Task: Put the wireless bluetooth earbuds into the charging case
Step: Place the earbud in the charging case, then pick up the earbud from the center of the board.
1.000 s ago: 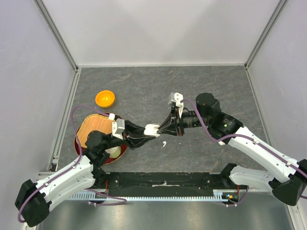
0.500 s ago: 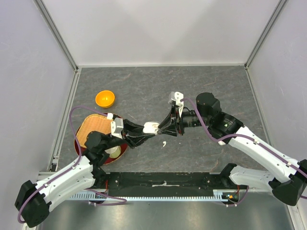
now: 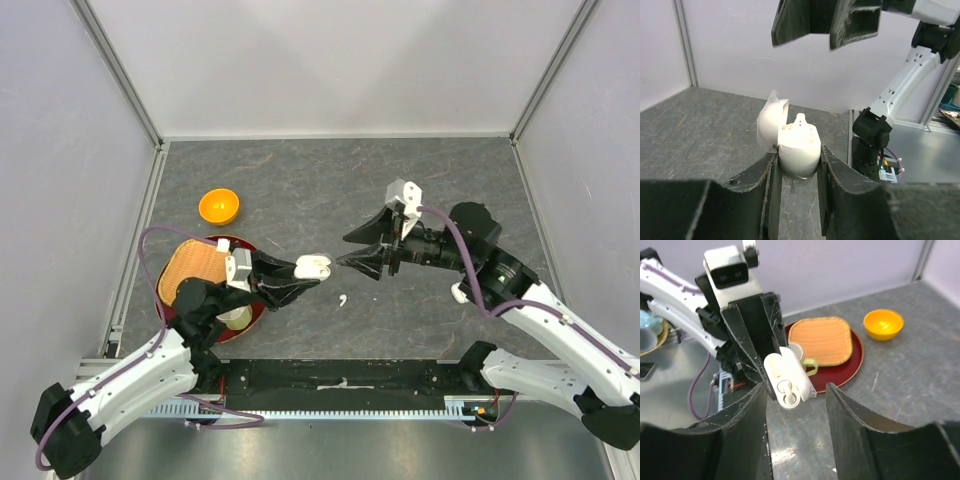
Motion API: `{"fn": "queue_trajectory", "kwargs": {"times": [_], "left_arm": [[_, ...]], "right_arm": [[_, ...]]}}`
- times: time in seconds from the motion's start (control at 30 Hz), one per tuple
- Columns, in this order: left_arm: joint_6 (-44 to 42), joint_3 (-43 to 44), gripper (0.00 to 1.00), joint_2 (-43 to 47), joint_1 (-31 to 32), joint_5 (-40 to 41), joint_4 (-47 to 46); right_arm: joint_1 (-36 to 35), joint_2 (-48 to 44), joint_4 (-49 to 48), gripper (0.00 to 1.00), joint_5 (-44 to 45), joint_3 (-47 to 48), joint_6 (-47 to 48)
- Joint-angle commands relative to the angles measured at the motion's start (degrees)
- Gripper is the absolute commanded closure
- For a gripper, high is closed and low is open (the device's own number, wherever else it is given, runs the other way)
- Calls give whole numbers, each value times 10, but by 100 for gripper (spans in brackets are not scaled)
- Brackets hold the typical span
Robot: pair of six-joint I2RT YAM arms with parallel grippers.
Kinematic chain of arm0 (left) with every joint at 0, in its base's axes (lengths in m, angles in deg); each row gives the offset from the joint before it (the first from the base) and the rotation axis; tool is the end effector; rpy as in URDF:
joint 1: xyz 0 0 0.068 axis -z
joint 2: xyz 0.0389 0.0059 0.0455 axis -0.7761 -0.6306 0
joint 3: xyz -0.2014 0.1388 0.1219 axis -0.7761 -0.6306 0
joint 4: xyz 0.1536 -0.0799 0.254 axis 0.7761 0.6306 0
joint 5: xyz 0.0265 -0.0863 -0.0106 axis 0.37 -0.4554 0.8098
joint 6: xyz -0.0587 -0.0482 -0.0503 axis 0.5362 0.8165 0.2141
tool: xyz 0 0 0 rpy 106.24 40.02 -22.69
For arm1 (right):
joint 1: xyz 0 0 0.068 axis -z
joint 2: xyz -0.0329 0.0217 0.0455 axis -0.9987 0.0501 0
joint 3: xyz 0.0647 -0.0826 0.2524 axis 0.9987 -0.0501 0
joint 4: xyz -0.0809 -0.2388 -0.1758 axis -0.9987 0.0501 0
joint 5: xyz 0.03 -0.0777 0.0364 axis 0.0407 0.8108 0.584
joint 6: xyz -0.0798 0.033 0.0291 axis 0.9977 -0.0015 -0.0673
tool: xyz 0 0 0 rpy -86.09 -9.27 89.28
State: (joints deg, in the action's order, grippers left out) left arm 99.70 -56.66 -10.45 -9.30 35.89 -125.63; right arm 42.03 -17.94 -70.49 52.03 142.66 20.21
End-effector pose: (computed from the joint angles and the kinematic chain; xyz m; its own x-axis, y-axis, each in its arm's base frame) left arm 0.1493 -0.1914 0.2832 0.0046 -0.3307 -0.9437 0.9750 0.2110 -0.0692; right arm 0.1772 0.2414 0.4066 -0.1467 -0.0167 -0.9890 -0.9684 0.2063 0.1401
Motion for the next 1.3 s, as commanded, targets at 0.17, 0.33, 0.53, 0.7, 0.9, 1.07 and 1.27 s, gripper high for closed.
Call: {"fn": "queue_trajectory", "kwargs": {"times": [0.17, 0.33, 0.53, 0.7, 0.9, 1.07, 1.27], "left_arm": [[-53, -11, 98, 69, 1, 71, 50], [-75, -17, 98, 113, 1, 82, 94], [-73, -28, 98, 165, 1, 96, 130], [-73, -29, 98, 191, 1, 99, 149], [-68, -30, 98, 197, 2, 102, 154], [-68, -29, 98, 199, 1, 106, 156], [-68, -28, 98, 203, 1, 112, 160]], "right_arm": [[8, -41, -32, 23, 328, -6, -96], [92, 19, -3, 28, 333, -5, -188], [162, 148, 14, 32, 216, 1, -225], [162, 301, 16, 39, 110, 32, -234], [97, 412, 6, 40, 133, 59, -235], [47, 473, 13, 40, 228, 81, -275], [21, 510, -1, 40, 271, 86, -315]]}}
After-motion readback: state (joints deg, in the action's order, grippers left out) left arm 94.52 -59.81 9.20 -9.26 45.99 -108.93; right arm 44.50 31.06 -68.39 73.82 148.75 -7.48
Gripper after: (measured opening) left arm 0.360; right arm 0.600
